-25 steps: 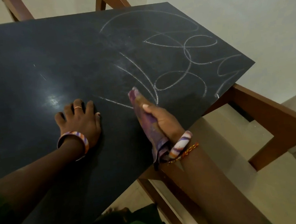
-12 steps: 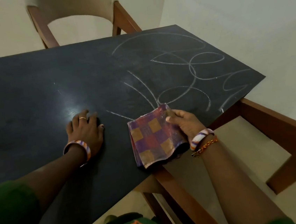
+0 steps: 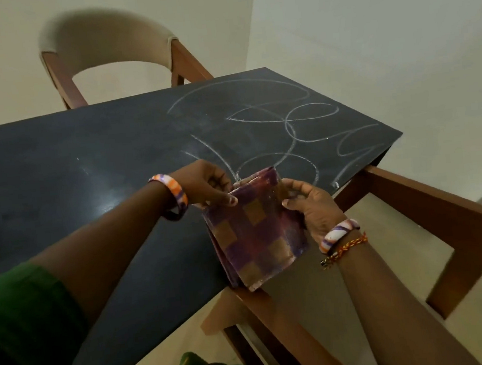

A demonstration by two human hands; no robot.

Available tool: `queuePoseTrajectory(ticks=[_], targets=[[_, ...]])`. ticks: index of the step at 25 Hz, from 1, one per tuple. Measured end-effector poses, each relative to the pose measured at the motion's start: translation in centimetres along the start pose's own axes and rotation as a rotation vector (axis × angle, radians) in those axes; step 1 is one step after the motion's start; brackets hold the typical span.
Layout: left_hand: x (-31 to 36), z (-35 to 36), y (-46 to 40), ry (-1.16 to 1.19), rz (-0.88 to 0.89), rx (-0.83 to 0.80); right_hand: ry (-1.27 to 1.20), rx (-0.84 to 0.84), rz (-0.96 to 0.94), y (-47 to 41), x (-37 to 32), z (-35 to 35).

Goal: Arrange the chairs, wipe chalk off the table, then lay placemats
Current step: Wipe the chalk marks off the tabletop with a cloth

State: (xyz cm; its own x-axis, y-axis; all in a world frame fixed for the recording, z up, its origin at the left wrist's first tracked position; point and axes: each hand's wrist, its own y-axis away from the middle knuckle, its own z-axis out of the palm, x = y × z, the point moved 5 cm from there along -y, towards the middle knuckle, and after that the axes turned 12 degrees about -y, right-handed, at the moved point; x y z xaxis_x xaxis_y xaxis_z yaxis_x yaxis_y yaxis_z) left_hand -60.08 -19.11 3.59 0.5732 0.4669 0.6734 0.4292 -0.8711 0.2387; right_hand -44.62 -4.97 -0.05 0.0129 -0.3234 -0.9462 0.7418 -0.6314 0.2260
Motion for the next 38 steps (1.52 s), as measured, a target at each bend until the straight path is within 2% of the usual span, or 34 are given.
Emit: queuePoseTrajectory(ticks=[3,5,7,10,12,14,15,17,19,21,23,25,28,30,31,33,35,36,38], targets=[[3.9,-1.4,-0.1,-0.305,-0.018,0.131,0.261,0.003,-0.09,1.4,-1.5,0.0],[6.0,-1.9,-0.1,-0.551,-0.072,0.201,0.296,-0.018,-0.11,2.4,-2.1,0.7],[7.7,-2.3,-0.3,-0.645,-0.095,0.262,0.3,-0.076,-0.082,3.5,-2.6,1.8],[10.8,-2.7,-0.4,-0.415,-0.035,0.377,0.322,-0.225,-0.031,4.6,-3.3,4.0],[12.3,-2.7,-0.3,-0.129,0.026,0.429,0.371,-0.156,-0.199,4.6,-5.6,4.4],[12.4,-3.3,0.3,0.179,0.066,0.458,0.484,0.003,-0.39,4.3,-8.6,3.9],[11.7,-3.7,0.6,0.279,0.074,0.461,0.531,0.054,-0.419,4.2,-9.7,3.6],[9.1,-4.5,0.8,0.255,0.031,0.44,0.503,0.049,-0.352,3.9,-11.2,2.9],[4.8,-3.7,1.1,0.311,-0.125,0.292,0.317,-0.034,-0.204,3.9,-12.0,2.5],[1.3,-0.8,1.7,0.637,-0.25,0.056,0.061,-0.134,-0.076,4.2,-12.5,2.4],[0.2,2.4,2.1,0.877,-0.219,-0.147,-0.117,-0.168,0.03,4.3,-12.2,2.0],[0.4,4.0,1.9,0.998,-0.112,-0.185,-0.162,-0.122,0.1,4.0,-11.3,1.1],[1.0,4.0,1.7,1.051,-0.133,-0.026,-0.057,0.03,0.135,2.5,-9.8,-0.8],[1.4,3.5,1.6,0.884,-0.197,0.127,0.088,0.143,0.098,1.5,-8.9,-1.2],[2.2,3.5,1.6,0.823,-0.193,0.159,0.111,0.139,0.076,1.2,-8.4,-0.6],[5.0,4.0,2.0,0.793,-0.111,0.113,0.113,0.034,0.119,2.0,-6.8,2.5],[7.1,4.9,2.8,0.842,-0.048,-0.02,0.324,-0.103,0.142,2.8,-5.4,5.0],[7.2,5.1,3.4,0.884,-0.034,-0.081,0.488,-0.131,0.101,2.7,-5.1,5.5],[5.6,4.6,4.3,0.911,-0.063,-0.114,0.696,-0.067,-0.028,2.3,-5.8,5.0]])
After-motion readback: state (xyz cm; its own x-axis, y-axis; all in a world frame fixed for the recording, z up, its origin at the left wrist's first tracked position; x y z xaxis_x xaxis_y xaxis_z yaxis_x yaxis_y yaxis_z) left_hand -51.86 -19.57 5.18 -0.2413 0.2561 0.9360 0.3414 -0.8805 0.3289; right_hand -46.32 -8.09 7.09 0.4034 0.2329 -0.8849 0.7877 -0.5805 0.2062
